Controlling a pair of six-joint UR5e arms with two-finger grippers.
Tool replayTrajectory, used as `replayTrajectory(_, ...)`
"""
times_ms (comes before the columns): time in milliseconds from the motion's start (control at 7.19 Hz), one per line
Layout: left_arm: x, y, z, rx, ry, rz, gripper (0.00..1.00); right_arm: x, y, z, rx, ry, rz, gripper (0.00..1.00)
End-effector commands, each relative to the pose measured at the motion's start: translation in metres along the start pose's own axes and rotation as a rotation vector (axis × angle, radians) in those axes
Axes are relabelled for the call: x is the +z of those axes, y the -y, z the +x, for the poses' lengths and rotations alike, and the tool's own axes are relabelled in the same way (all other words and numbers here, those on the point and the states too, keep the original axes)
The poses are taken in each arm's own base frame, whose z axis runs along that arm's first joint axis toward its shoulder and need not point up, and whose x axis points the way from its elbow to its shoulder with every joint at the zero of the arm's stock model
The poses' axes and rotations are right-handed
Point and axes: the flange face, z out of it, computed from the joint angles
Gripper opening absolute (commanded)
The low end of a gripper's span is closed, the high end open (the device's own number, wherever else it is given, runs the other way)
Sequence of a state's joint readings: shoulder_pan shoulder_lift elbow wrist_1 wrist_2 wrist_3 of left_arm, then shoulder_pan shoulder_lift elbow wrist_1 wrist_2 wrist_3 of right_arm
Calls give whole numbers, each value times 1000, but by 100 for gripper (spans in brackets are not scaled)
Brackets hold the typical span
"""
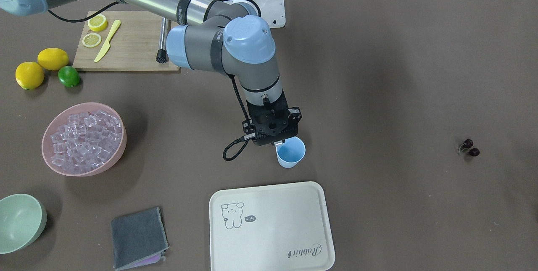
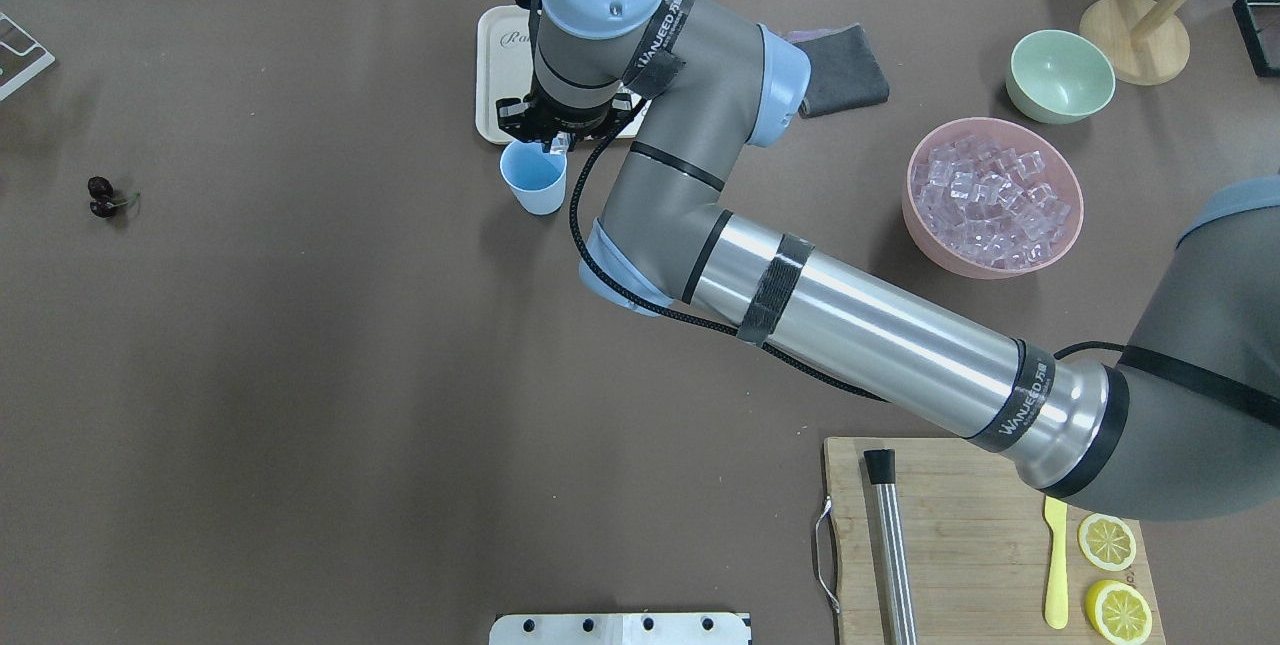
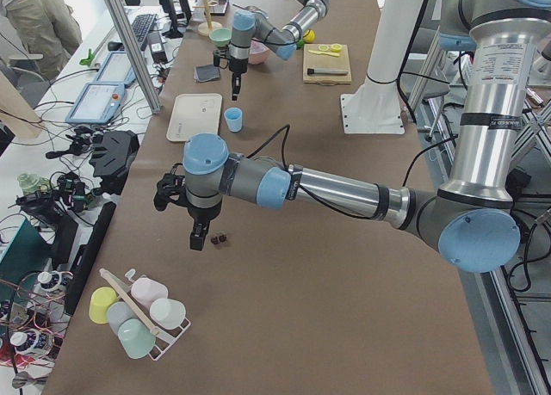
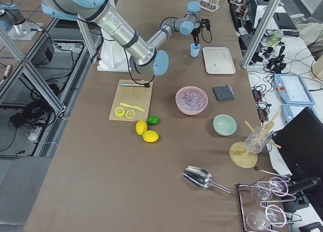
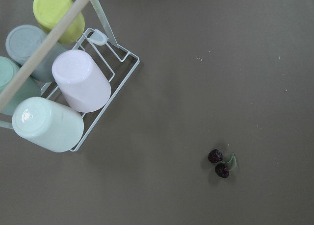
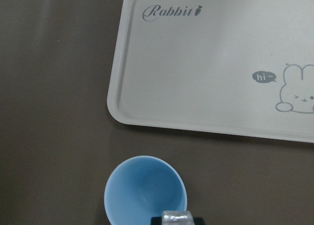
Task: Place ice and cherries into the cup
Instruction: 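Carry the ice cube with the right gripper and drop it into the blue cup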
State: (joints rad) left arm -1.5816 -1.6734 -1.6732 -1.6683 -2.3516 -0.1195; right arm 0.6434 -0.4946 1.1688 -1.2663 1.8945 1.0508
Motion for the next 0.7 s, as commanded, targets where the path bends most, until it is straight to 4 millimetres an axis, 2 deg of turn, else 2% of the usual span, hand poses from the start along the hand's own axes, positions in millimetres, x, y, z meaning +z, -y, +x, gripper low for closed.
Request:
replayTrajectory(0, 4, 0, -2, 1, -2, -5, 98, 8, -6, -19, 22, 14, 25, 0)
replayTrajectory(278, 4, 0, -2, 1, -2, -5, 98, 29, -6, -14, 11, 34, 51, 0)
replayTrajectory(417, 5, 0, -3, -1, 0, -7, 98, 28, -6, -15, 35, 42, 54, 4)
replayTrajectory(556, 7, 0, -5, -4, 0, -10, 98, 27, -6, -17, 67, 53, 60, 32)
